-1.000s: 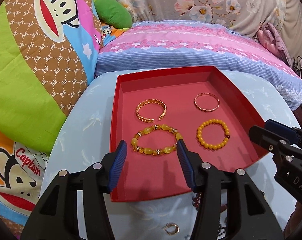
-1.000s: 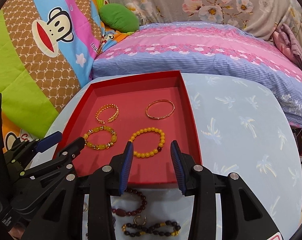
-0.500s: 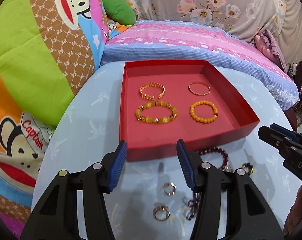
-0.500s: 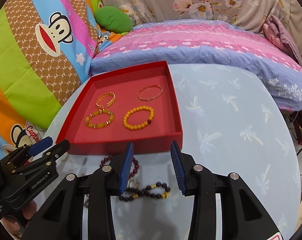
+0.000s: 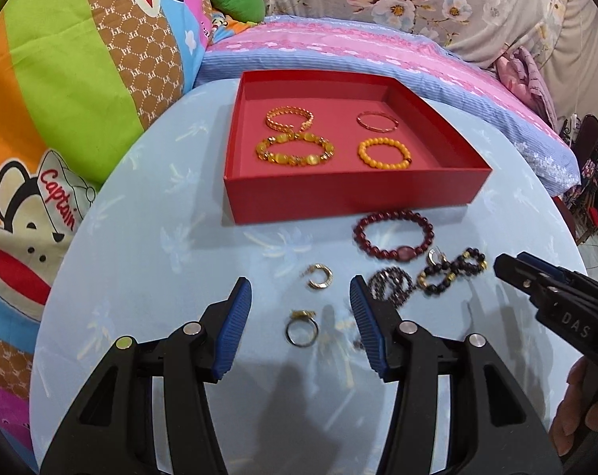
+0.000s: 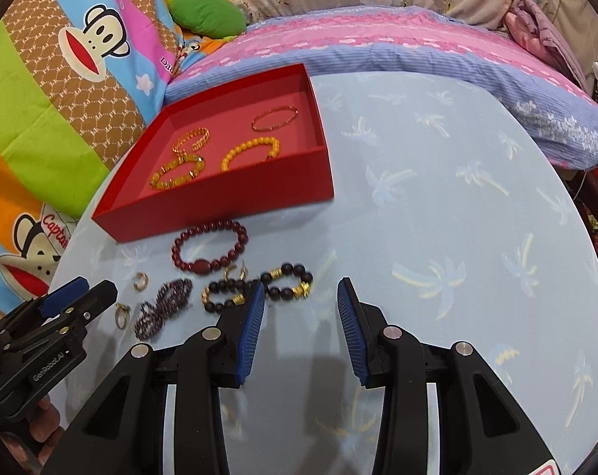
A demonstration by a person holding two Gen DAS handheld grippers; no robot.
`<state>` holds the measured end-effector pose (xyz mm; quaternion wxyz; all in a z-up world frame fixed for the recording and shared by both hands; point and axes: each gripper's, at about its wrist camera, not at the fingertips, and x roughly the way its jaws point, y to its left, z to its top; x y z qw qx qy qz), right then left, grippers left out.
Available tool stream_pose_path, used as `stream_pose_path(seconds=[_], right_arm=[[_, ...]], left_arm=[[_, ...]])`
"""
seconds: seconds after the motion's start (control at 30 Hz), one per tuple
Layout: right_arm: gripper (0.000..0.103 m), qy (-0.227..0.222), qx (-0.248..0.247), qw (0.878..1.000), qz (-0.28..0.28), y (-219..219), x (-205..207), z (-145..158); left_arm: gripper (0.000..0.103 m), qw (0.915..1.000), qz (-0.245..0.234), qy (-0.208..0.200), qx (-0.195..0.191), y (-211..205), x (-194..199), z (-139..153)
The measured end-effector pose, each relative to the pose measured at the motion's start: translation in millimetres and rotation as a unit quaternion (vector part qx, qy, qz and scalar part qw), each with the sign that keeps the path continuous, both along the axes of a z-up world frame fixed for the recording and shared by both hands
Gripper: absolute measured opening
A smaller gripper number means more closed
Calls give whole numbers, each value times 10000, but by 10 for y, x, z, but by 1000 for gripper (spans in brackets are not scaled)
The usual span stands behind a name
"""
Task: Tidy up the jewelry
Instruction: 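Withdraw both open tools from the box toward the remaining jewelry, then grasp the dark red multi-strand bead bracelet with the left tool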
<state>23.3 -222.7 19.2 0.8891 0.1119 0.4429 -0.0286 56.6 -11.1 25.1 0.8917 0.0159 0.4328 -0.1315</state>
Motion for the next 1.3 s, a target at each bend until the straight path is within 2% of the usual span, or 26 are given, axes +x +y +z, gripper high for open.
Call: stream_pose_path(seconds=[0.23,0.5,0.6,0.67,0.8,0.93,1.2,1.3], right_arm=[[38,117,95,9999,-55,-34,-102,-117],[38,139,133,9998,-39,-40,-144,-155],[38,159,154,9997,-33,-39,-139,-171],[38,165,160,9997,-23,-36,-132,-178],[38,161,168,9997,5,-26,-118,-181],[38,147,154,9998,49,-4,-94,-172],[38,19,85,9995,303,120,74,-77],[35,-15,66,9991,418,183,142,-58]], left_arm=[[49,9994,-312,61,-124,-191,-190,-20],[48,9987,-405,250,-187,-330,-142,-162],[34,9983,-453,314,-192,-348,-116,-194],[21,9976,-491,412,-260,-342,-96,-219],[10,9975,-505,433,-260,-331,-98,-243],[9,9984,-432,319,-158,-293,-92,-218],[9,9987,-315,377,-135,-227,-36,-257],[9,9988,-318,367,-114,-232,-42,-260]])
